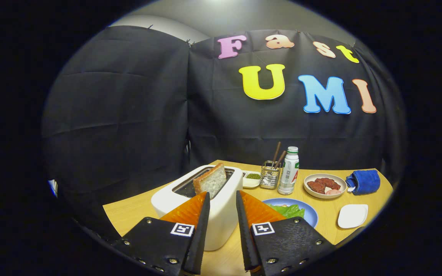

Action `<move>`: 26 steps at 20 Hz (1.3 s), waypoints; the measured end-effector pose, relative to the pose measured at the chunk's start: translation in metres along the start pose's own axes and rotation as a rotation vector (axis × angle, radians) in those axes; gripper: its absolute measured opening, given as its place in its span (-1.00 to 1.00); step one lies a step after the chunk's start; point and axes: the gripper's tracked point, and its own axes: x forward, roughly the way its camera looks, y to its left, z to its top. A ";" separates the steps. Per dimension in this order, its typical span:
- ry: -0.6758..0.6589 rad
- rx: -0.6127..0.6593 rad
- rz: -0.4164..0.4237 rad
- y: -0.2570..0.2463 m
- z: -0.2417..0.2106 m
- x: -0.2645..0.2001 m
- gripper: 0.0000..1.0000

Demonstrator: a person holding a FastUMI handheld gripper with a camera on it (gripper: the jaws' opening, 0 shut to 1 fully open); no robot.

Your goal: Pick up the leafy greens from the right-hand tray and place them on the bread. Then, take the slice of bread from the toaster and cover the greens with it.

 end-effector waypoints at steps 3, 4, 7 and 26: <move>-0.009 -0.030 -0.007 0.018 0.004 0.019 -0.18; -0.015 -0.037 -0.011 0.021 0.006 0.023 -0.18; -0.007 -0.047 -0.011 0.032 0.006 0.036 -0.18; 0.002 -0.065 -0.005 0.018 0.003 0.068 -0.90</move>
